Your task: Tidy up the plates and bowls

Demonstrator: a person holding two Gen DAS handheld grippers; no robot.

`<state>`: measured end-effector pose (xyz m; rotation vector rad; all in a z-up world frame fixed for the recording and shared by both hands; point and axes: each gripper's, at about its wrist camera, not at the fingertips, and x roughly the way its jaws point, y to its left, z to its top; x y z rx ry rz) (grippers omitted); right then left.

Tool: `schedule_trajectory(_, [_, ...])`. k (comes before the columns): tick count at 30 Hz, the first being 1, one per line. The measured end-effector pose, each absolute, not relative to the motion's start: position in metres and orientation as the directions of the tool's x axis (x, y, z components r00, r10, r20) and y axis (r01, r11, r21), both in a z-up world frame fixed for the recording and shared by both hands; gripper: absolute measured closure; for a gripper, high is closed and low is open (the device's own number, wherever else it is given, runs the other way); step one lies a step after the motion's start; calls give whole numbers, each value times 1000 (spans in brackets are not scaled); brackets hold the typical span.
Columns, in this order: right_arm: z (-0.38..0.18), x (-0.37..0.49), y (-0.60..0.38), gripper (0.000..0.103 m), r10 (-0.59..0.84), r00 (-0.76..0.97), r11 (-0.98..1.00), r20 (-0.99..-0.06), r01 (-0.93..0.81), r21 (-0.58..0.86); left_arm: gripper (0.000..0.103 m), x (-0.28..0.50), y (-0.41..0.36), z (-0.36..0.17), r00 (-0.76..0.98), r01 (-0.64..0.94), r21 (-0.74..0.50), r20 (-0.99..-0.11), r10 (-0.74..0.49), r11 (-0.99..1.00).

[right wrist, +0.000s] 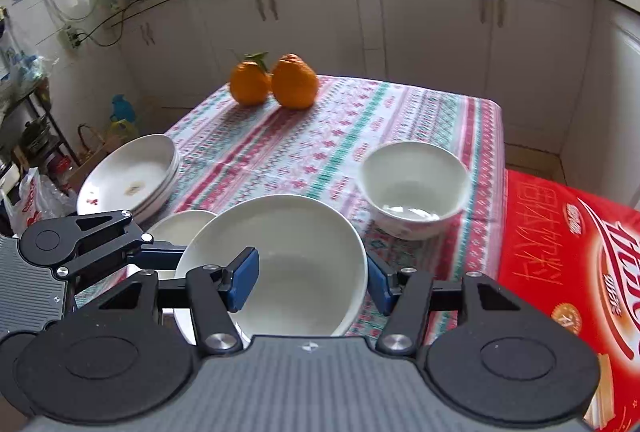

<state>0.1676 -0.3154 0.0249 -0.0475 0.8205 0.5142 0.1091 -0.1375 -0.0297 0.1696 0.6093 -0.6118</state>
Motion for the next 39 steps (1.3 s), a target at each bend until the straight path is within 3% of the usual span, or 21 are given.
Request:
schedule_trajectory(19, [22, 175, -229, 40, 499, 505, 805, -704, -571, 161, 23, 101, -65, -35, 698, 470, -49, -590, -406, 881])
schedule_trajectory(39, [-2, 185, -212, 40, 495, 465, 802, -734, -570, 179, 23, 107, -53, -51, 669, 450, -75, -633, -391, 890])
